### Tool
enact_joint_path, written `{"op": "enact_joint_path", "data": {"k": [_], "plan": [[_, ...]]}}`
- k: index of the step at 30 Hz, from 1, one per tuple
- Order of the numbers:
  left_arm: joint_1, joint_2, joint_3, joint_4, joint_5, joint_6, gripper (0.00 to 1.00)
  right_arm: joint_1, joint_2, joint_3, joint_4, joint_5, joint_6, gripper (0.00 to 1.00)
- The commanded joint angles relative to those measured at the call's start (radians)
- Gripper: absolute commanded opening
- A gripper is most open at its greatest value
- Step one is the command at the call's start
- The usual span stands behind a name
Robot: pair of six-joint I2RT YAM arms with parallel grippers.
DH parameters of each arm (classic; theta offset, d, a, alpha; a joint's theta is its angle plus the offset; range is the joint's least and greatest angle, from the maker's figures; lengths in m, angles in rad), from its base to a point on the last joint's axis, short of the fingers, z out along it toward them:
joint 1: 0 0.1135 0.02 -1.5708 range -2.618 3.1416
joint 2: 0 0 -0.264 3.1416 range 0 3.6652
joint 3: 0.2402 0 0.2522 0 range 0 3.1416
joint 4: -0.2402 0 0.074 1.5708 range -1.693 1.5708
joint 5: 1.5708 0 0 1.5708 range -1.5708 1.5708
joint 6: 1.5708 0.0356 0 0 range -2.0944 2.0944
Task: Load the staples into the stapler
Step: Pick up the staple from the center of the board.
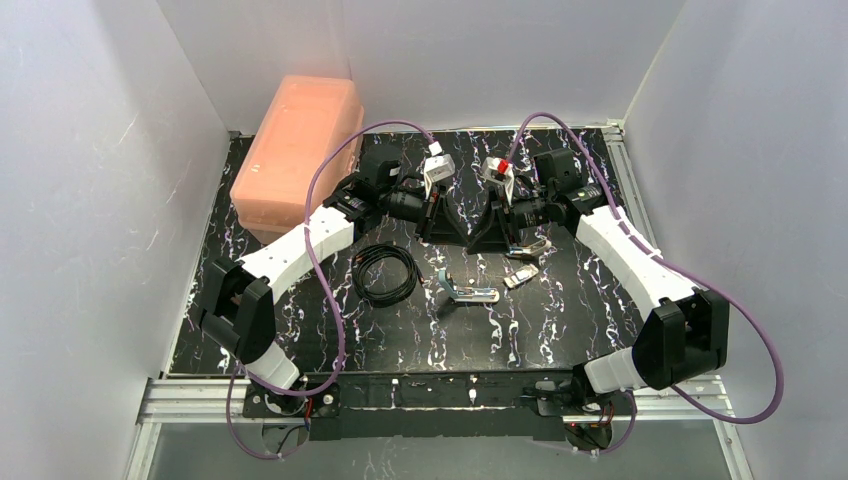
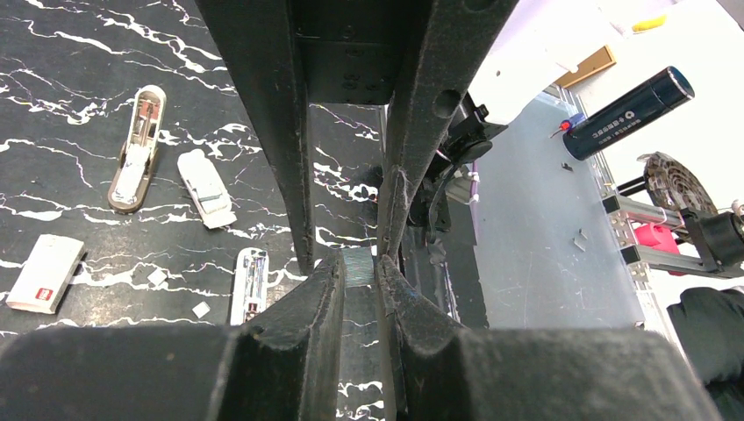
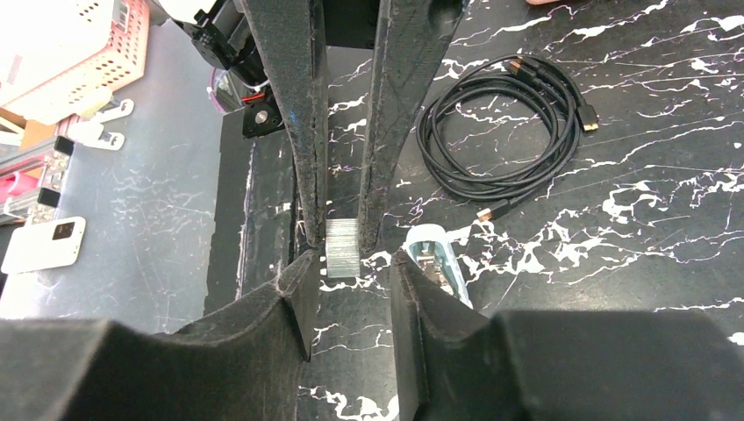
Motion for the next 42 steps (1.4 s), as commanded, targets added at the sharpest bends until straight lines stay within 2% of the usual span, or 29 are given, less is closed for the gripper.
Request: {"op": "enact_joint_path", "data": {"k": [1, 24, 42], "plan": [[-0.003, -0.046, -0.013, 0.017, 0.030, 0.001, 0.00, -0.004, 0.000, 0.046, 0.013, -0.044, 0.002, 0.41], [-0.003, -0.060, -0.030, 0.040, 0.017, -0.010, 0.00, -0.016, -0.024, 0.033, 0.034, -0.044, 0.014, 0.37], [-0.003, -0.055, -0.027, 0.044, 0.015, -0.018, 0.00, -0.017, -0.023, -0.011, 0.058, -0.063, 0.032, 0.37]]}}
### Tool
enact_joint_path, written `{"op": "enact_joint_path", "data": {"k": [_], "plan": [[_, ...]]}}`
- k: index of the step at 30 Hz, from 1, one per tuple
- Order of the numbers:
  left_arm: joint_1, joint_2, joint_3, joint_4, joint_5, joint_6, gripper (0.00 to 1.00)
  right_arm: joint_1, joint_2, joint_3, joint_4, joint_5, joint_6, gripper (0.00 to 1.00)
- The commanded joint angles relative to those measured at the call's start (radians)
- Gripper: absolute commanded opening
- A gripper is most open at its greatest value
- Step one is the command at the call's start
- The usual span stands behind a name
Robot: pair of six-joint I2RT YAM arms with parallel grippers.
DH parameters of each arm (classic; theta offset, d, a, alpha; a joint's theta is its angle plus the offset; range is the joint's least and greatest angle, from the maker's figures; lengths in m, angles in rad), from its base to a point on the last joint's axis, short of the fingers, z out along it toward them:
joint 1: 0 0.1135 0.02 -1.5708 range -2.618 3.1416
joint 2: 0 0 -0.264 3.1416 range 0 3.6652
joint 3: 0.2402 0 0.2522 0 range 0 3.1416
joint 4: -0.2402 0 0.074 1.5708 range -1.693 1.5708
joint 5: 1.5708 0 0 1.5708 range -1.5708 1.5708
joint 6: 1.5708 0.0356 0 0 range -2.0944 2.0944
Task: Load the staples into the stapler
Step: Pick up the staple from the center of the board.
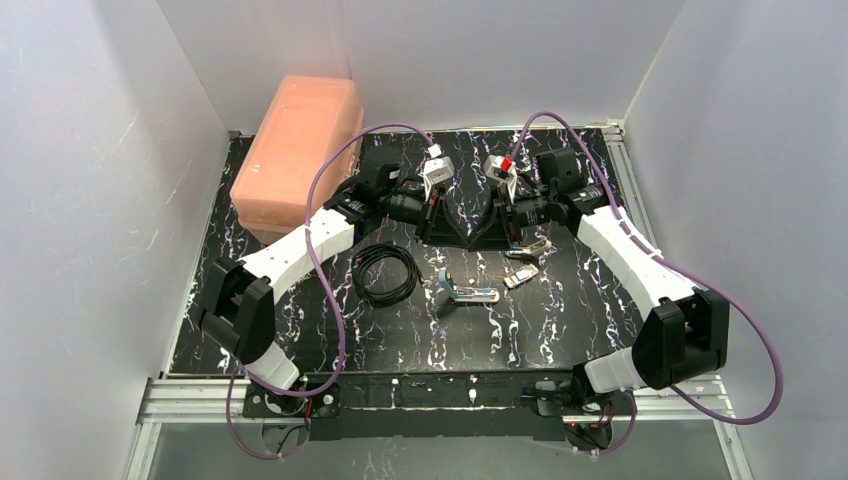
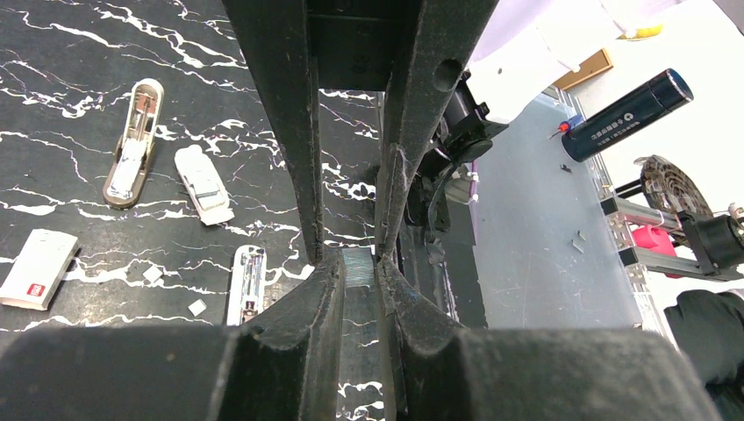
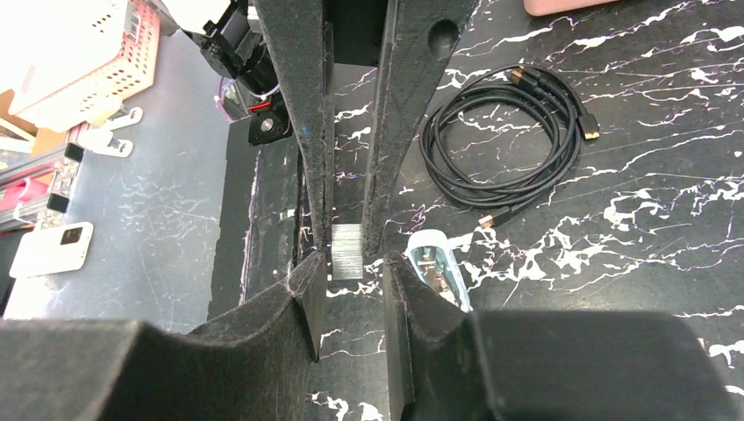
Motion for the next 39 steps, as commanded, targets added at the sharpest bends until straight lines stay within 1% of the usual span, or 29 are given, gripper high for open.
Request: {"op": "enact_joint_path", "data": {"k": [1, 8, 21, 23, 29, 39], "plan": [[-0.003, -0.053, 0.001, 0.009, 0.016, 0.000, 0.00, -0.004, -0.022, -0.005, 0.030, -0.032, 0.013, 0.37], [-0.003, -0.052, -0.001, 0.011, 0.013, 0.001, 0.00, -0.005, -0.019, -0.006, 0.030, -0.041, 0.014, 0.33], [-0.003, -0.049, -0.005, 0.011, 0.007, 0.003, 0.00, -0.005, -0.017, 0.000, 0.031, -0.049, 0.021, 0.19], [-0.003, -0.048, -0.004, 0.011, 0.005, 0.005, 0.00, -0.005, -0.017, 0.002, 0.033, -0.049, 0.022, 0.18], [-0.003, -0.047, -0.002, 0.011, 0.002, 0.007, 0.00, -0.004, -0.018, -0.005, 0.047, -0.051, 0.034, 0.24], [-0.003, -0.043, -0.001, 0.011, -0.005, 0.009, 0.00, -0.004, -0.020, -0.012, 0.069, -0.060, 0.049, 0.24]]}}
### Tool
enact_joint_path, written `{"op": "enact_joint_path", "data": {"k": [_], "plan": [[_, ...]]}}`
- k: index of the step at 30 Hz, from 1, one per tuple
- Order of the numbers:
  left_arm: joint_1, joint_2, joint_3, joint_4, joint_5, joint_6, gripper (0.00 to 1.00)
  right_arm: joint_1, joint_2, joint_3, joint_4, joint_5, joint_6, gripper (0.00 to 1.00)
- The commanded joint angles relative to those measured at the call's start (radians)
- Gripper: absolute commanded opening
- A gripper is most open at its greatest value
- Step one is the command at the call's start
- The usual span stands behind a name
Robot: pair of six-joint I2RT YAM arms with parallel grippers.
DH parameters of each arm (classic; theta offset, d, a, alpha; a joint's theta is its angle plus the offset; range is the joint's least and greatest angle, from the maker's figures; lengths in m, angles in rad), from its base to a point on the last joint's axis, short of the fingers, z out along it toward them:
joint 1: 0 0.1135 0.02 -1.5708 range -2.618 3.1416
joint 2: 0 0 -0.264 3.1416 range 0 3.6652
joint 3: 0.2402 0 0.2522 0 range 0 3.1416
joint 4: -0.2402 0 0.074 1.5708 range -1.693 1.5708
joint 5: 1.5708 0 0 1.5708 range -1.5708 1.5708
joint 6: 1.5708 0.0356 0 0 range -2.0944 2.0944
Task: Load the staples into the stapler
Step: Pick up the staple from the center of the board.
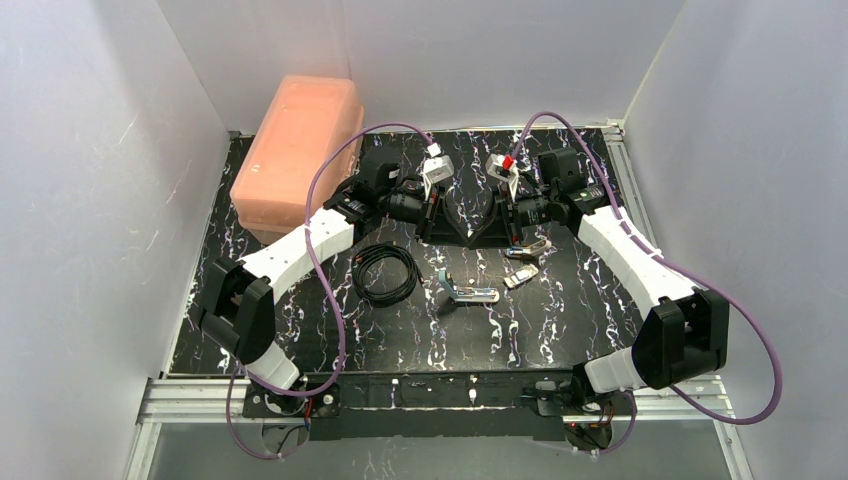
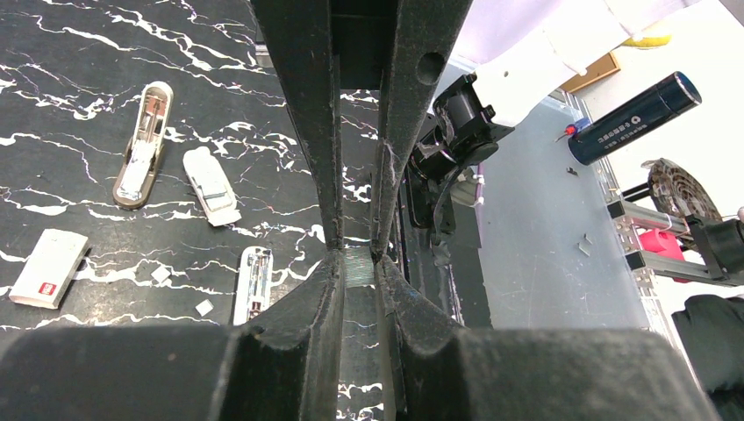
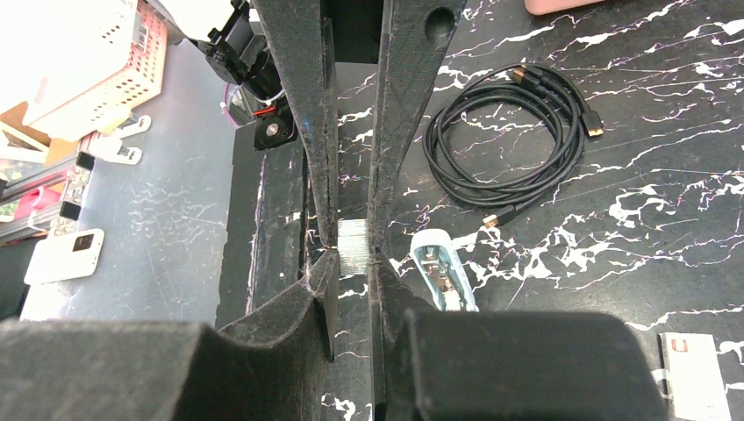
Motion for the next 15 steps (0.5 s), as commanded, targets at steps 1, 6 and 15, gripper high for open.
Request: {"op": "enact_joint_path", "data": {"k": [1, 6, 15], "plan": [[-0.004, -0.042, -0.001, 0.004, 0.006, 0.011, 0.00, 0.002, -0.019, -0.003, 0.050, -0.046, 0.013, 0.24], [-0.004, -0.041, 0.000, 0.004, 0.007, 0.010, 0.00, 0.002, -0.020, -0.006, 0.053, -0.047, 0.014, 0.21], [-0.004, -0.040, -0.006, 0.004, 0.003, 0.010, 0.11, 0.002, -0.030, -0.006, 0.057, -0.040, 0.011, 0.13]]}}
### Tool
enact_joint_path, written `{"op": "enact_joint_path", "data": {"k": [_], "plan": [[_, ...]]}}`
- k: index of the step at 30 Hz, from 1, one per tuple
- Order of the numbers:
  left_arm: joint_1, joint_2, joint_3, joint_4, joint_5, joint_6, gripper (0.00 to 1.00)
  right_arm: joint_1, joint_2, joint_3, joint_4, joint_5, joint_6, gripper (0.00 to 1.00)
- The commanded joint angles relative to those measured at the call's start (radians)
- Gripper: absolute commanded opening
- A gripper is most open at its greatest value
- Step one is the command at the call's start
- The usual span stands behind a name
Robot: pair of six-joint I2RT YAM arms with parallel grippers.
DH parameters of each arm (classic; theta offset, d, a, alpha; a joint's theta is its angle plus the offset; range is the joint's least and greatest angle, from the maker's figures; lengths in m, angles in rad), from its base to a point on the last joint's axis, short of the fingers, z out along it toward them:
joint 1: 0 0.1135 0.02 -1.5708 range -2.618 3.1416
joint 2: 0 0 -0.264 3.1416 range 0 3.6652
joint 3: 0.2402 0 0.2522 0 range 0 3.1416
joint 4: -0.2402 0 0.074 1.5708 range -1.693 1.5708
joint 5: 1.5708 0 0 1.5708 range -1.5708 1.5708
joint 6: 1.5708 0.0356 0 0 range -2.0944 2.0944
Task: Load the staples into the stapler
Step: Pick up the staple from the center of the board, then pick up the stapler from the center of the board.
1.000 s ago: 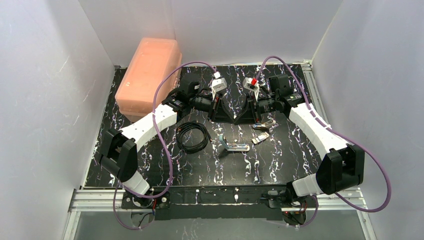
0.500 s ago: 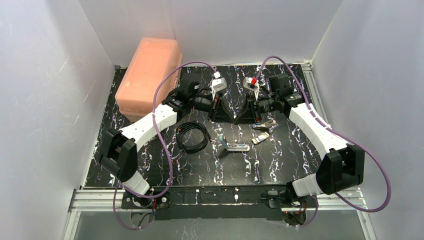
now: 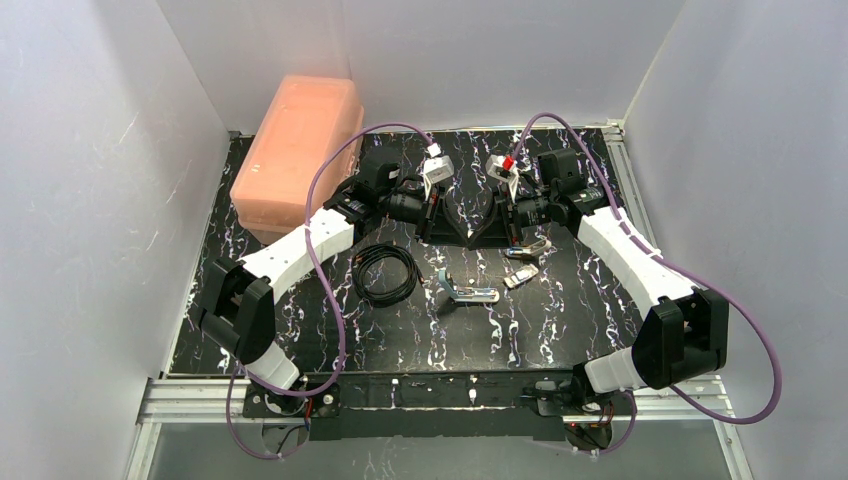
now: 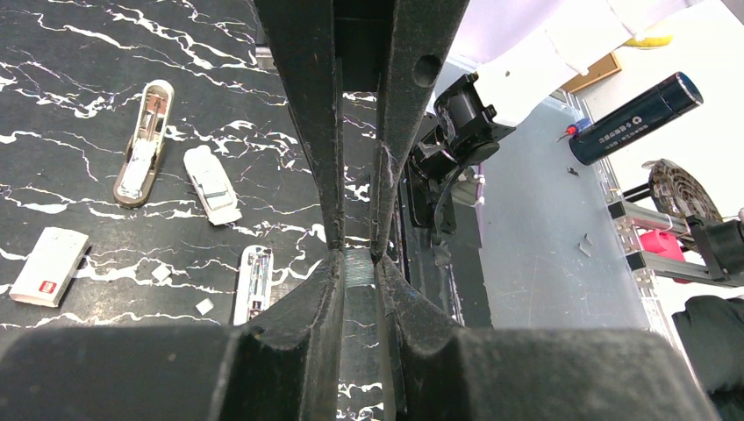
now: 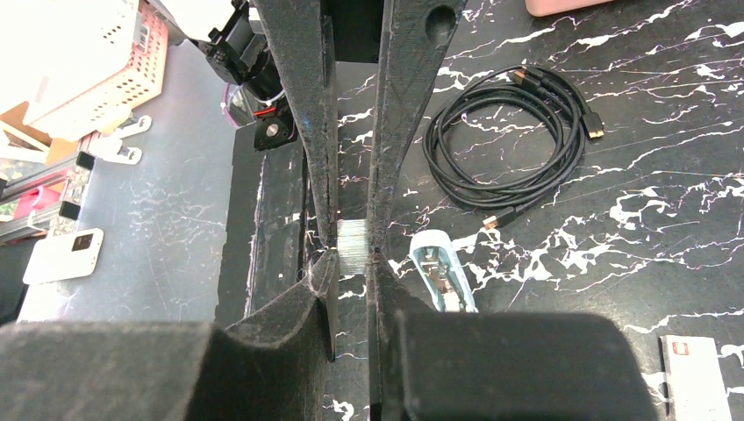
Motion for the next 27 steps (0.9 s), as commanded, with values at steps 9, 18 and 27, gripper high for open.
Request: {"op": "enact_joint_path", "data": {"k": [9, 18, 27], "plan": [[-0.003, -0.056, -0.016, -0.013, -0.016, 0.037, 0.35, -0.013, -0.045, 0.011, 0.002, -0.020, -0.029, 0.11], [0.013, -0.092, -0.017, -0.031, -0.050, 0.062, 0.60, -0.045, -0.054, 0.022, -0.166, 0.049, -0.190, 0.09], [0.042, -0.102, -0.026, -0.101, -0.135, 0.091, 0.72, -0.109, -0.113, -0.022, -0.269, 0.280, -0.310, 0.09]]}}
